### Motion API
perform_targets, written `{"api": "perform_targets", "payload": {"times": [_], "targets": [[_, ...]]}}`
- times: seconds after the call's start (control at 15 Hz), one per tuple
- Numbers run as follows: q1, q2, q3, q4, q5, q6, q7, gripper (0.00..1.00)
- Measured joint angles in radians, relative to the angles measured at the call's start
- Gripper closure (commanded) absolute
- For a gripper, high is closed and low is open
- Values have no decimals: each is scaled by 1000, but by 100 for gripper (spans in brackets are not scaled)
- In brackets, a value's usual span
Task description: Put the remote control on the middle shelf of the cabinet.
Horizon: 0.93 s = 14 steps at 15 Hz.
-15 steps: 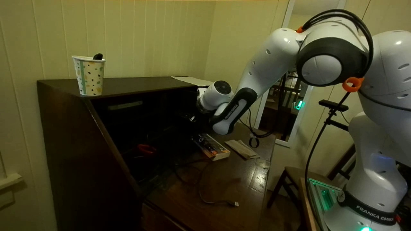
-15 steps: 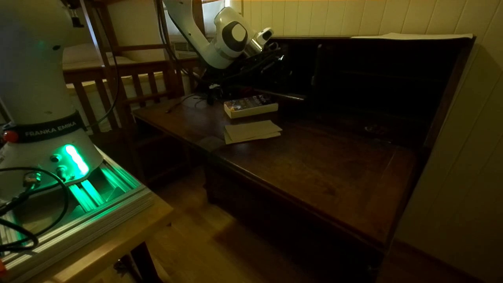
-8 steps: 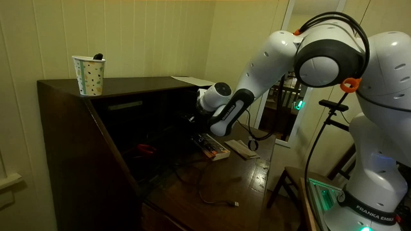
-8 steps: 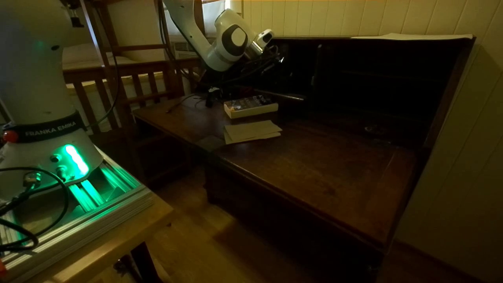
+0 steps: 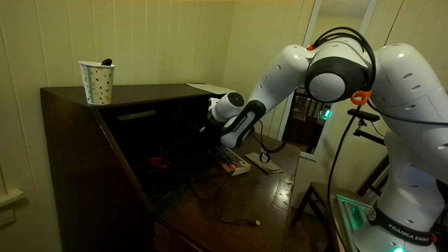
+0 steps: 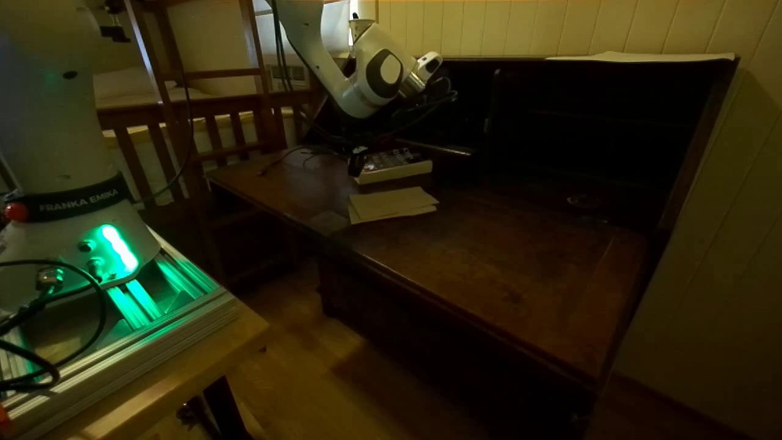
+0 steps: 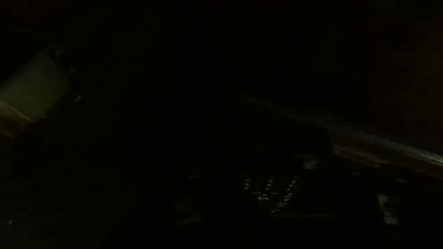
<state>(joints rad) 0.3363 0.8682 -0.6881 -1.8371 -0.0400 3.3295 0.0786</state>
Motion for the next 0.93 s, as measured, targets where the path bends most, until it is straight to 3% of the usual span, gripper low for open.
{"api": "perform_targets", "payload": {"times": [0.47, 0.53, 0.6, 0.67, 0.93], "targets": [[8, 101, -34, 144, 42, 1, 17, 64], [8, 114, -38, 156, 56, 0, 19, 39], [7, 126, -40, 166, 74, -14, 19, 39], [7, 133, -42, 172, 83, -28, 19, 64], [7, 146, -43, 176, 89, -23, 19, 64]]}}
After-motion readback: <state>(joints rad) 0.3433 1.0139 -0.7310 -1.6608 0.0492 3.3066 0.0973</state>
